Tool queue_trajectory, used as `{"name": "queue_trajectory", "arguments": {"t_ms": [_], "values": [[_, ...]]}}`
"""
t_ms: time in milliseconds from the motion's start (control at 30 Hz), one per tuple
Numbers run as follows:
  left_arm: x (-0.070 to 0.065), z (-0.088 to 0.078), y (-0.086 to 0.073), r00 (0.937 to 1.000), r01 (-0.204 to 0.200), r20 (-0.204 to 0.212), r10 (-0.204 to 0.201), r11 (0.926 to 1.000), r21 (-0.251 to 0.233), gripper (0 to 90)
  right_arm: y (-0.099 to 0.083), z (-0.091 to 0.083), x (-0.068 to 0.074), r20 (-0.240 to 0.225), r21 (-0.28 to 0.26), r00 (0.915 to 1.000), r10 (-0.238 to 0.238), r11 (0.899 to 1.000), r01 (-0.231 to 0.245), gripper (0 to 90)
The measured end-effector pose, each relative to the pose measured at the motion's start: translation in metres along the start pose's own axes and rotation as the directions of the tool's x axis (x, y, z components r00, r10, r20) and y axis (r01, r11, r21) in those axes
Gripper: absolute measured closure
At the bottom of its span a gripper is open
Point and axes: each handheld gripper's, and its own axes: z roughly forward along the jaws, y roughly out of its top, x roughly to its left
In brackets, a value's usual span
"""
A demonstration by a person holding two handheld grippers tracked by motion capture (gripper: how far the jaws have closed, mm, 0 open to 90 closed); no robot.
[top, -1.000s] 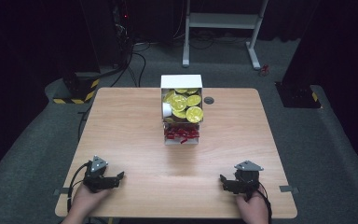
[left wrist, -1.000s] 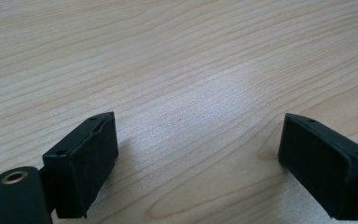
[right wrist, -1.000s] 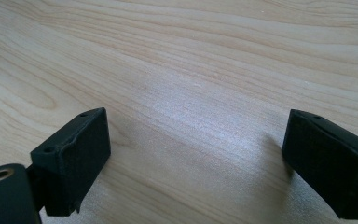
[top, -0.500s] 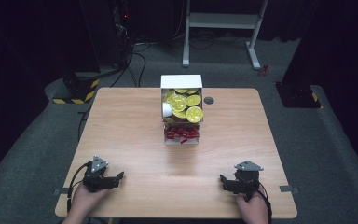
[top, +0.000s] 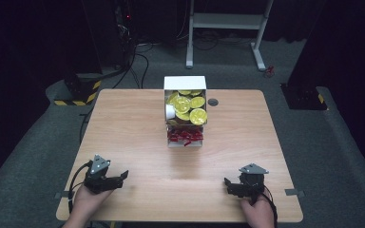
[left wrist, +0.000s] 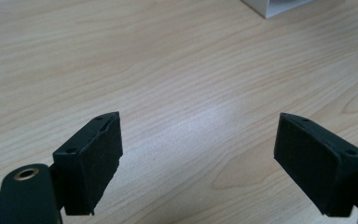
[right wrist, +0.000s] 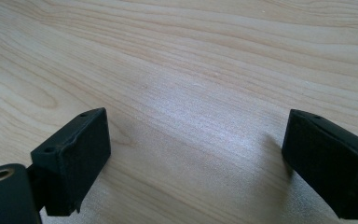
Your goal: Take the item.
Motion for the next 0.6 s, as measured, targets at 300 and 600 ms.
{"name": "queue_trajectory", "arguments": {"t_ms": [300,600], "values": [[-0.008,-0.011,0.02,0.9998,0.005,0.021,-0.004,0.9989,-0.046,17.0,0.0,0.0,0.0,-0.001,0.0,1.0,-0.001,1.0,0.001,7.8],[-0.024,-0.019,0.043,0.9977,-0.037,0.053,0.044,0.9908,-0.13,15.5,0.0,0.0,0.0,-0.002,0.0,1.0,-0.006,1.0,0.006,7.8]]}}
